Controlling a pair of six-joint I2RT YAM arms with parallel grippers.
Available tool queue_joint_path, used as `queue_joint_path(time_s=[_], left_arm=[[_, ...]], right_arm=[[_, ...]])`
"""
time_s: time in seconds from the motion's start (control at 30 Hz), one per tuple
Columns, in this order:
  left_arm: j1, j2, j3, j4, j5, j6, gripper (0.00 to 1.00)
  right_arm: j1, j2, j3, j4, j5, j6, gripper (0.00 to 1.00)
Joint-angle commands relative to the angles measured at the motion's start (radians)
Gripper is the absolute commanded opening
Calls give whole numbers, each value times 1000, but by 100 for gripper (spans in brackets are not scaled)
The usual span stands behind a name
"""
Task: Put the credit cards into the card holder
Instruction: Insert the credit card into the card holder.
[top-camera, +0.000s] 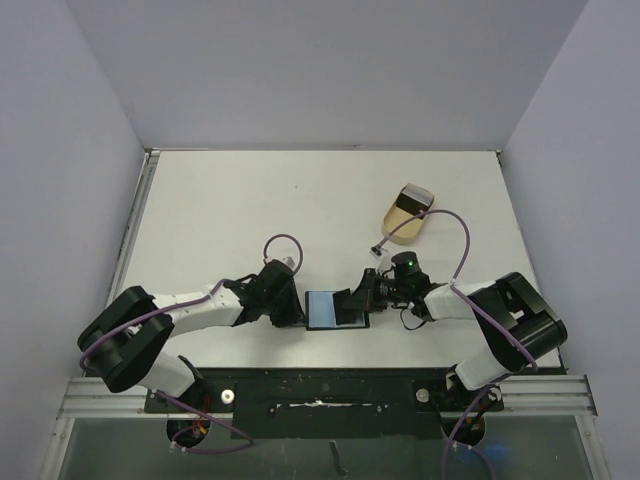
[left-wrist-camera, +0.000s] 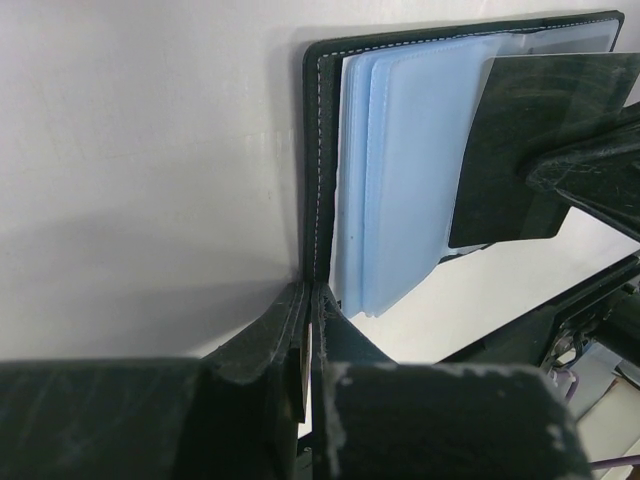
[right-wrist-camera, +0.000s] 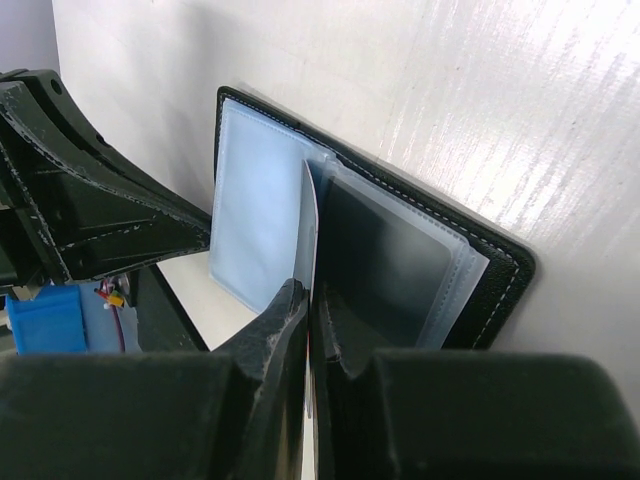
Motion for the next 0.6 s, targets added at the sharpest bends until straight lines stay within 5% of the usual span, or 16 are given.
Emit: queue_joint_path(time_s=[0.0,0.57], left_arm=[[-6,39,15,-36,-18,23,0],[-9,50,32,-44,-16,26,0]], right_arm=[[-19,7,22,-85,33,-78,4],[61,103,-56,207,64,107,4]])
